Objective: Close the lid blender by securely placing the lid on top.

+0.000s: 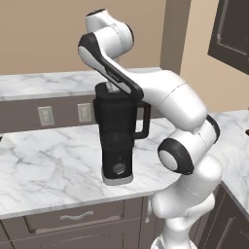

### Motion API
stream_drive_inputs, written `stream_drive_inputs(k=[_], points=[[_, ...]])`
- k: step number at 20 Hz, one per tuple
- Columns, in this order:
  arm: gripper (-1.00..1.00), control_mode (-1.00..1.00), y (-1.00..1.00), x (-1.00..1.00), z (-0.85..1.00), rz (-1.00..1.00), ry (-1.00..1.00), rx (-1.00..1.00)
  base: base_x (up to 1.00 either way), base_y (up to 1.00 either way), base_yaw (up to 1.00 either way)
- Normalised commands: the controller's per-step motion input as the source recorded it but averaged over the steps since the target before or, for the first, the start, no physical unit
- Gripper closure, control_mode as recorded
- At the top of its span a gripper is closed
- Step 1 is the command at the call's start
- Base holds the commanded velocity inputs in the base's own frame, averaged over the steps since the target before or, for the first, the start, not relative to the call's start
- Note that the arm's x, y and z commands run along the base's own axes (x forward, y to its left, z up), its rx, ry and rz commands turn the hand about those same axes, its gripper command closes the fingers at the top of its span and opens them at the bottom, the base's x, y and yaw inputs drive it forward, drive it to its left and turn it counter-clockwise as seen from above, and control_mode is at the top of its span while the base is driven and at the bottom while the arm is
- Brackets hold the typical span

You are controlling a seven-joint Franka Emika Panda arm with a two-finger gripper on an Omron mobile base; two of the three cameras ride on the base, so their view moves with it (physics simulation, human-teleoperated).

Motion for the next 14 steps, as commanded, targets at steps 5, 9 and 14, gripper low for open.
stream_drive_inputs(k=[5, 9, 14], points=[[1.0, -1.0, 0.0, -0.65, -0.08, 0.03, -0.08, 0.0, 0.0, 0.0, 0.0], [1.0, -1.0, 0.0, -0.31, -0.09, 0.02, -0.01, 0.0, 0.0, 0.0, 0.0], [1.0, -1.0, -0.03, 0.31, -0.24, 0.05, 0.0, 0.0, 0.0, 0.0, 0.0]])
